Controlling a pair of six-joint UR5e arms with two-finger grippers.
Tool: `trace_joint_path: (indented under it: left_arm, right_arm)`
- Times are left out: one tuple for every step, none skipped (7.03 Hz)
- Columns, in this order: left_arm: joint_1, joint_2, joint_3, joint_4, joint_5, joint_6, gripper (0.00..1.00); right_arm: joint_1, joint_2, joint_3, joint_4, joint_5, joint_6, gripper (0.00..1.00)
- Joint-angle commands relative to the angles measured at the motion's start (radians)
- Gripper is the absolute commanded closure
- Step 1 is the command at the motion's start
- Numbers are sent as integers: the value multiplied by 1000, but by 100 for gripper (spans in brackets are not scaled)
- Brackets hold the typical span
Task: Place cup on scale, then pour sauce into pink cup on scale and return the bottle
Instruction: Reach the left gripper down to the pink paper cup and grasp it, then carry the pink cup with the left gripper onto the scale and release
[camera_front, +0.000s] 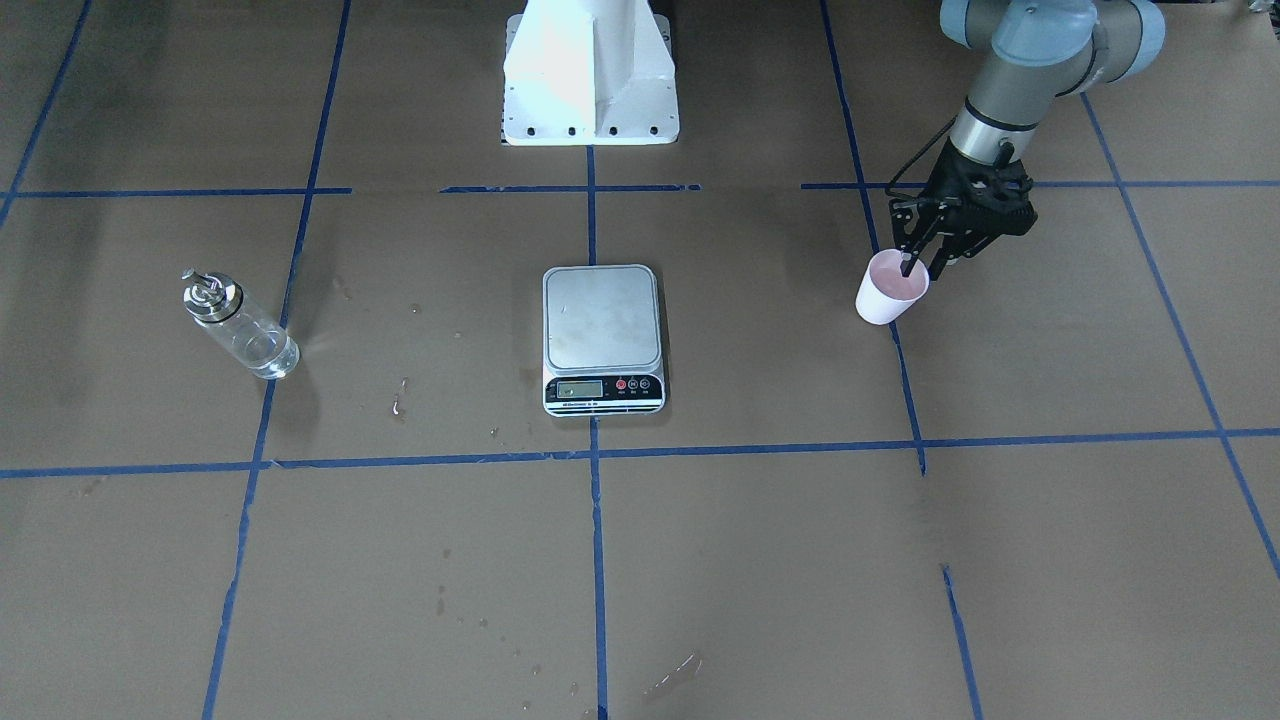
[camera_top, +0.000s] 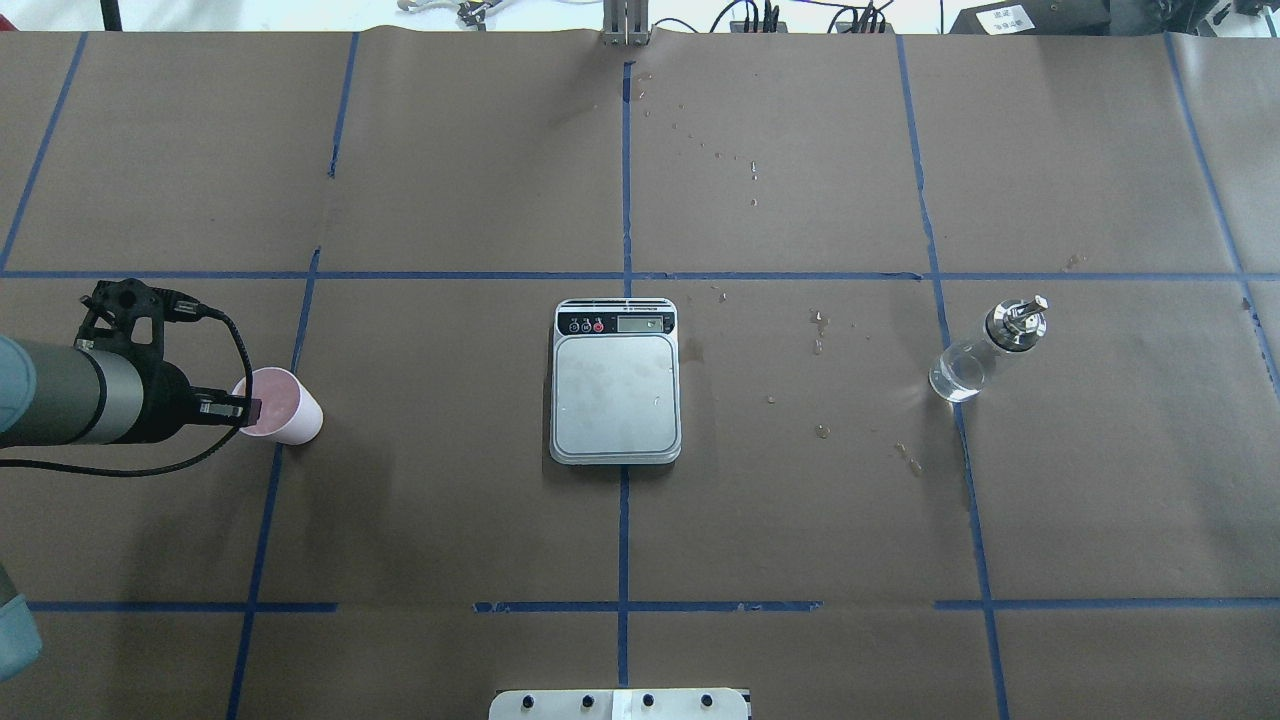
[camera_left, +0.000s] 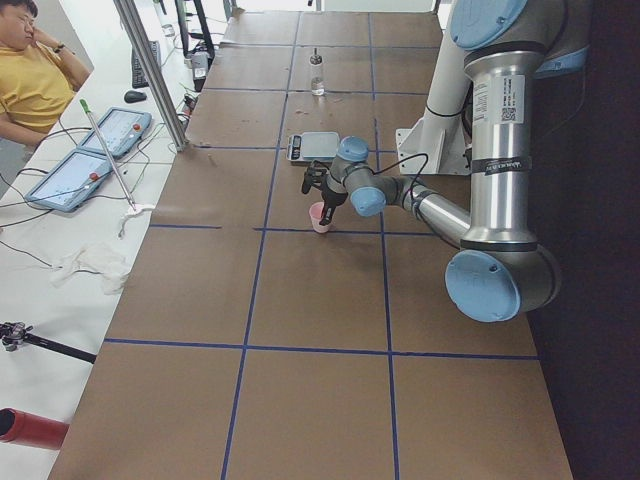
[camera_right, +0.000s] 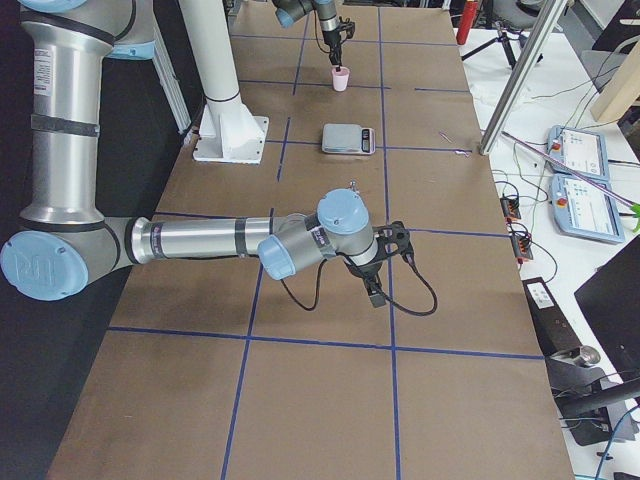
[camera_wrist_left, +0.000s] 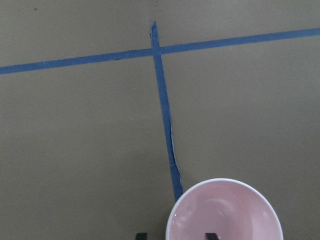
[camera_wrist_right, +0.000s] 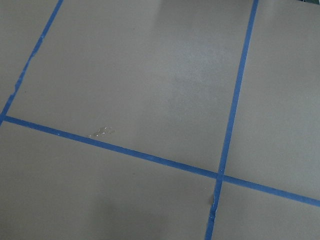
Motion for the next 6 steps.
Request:
trace_joint_path:
  left_arm:
    - [3,-4,-6,8,1,13,100]
    - [3,-39,-16,69,-7,22,100]
    - [3,-132,-32,180,-12,75,100]
    - [3,-253,-53,327,-13,79,100]
    - [6,-424,-47,503,-19,79,100]
    - [12,-564,-36,630,-66,77,100]
  right_arm:
    - [2,-6,0,7,0,0,0]
    - [0,-6,0,8,0,0,0]
    - [0,-10,0,8,0,-1,0]
    - [0,-13,0,8,0,-1,0]
    - [2,-19,1,8,0,-3,0]
    - [2,-20,1,8,0,-1,0]
